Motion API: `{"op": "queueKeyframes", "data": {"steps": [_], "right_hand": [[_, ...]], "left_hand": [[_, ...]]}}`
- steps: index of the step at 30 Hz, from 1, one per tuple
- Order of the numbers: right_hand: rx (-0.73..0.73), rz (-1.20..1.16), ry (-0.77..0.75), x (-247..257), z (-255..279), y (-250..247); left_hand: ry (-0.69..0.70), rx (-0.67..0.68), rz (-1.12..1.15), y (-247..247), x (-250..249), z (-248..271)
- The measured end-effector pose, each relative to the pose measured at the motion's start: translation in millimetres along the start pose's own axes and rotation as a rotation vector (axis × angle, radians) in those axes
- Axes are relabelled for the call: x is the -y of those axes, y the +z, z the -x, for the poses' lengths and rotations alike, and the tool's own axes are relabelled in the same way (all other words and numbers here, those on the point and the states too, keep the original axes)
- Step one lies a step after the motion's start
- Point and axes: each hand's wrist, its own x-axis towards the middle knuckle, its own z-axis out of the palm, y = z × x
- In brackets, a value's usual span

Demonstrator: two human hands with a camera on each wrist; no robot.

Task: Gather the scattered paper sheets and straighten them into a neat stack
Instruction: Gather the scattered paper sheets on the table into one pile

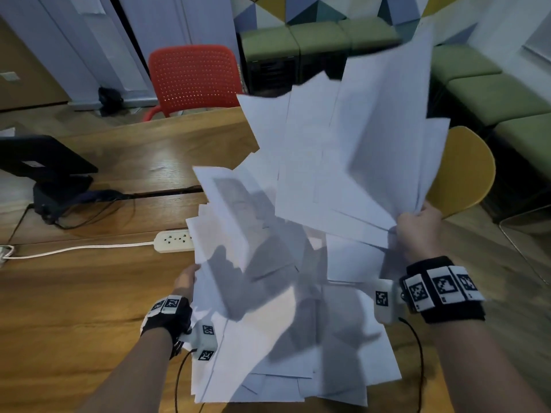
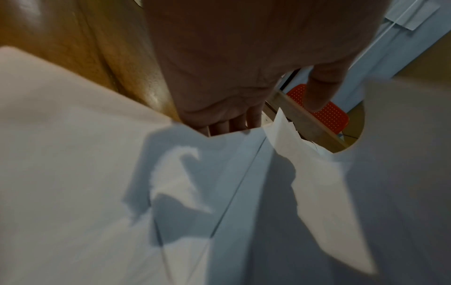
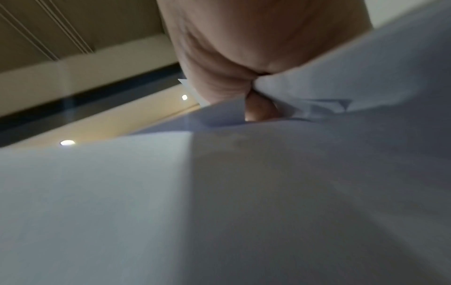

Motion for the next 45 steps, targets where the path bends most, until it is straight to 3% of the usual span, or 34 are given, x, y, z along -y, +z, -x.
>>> {"op": "queueKeyframes", "data": {"steps": [5,8,10,14,20,24,26,31,37,45], "right_hand": [[0.145,0.199,0.203,-69,-5,21],[0.267,0.333,0.257,-96,4,31],[0.324,0.358,0.321,-108,10,34],[0.321,0.254,0.424,-123,19,38],[0.293,0.330,0.378,-129,27,50],[0.294,0.358,0.333,-118,32,53],[0.306,0.368,0.325,-115,31,52],[0.294,0.379,0.324,-114,30,47],[0.268,0.340,0.331,-117,29,41],[0.271,0.328,0.373,-129,26,41]], "left_hand": [[-0.024,0.008,0.000,6,0,-7],[0.069,-0.029,-0.086,10,-2,-1],[0.196,-0.053,-0.235,12,-1,4],[0.280,-0.205,-0.681,21,-2,10],[0.298,-0.254,-0.913,65,-2,22],[0.138,-0.162,-0.787,94,-3,17],[0.098,-0.208,-0.736,102,-2,8],[0.118,-0.357,-0.923,112,7,3],[0.135,-0.304,-1.113,120,6,-7],[0.136,-0.228,-1.152,119,5,-12]]}}
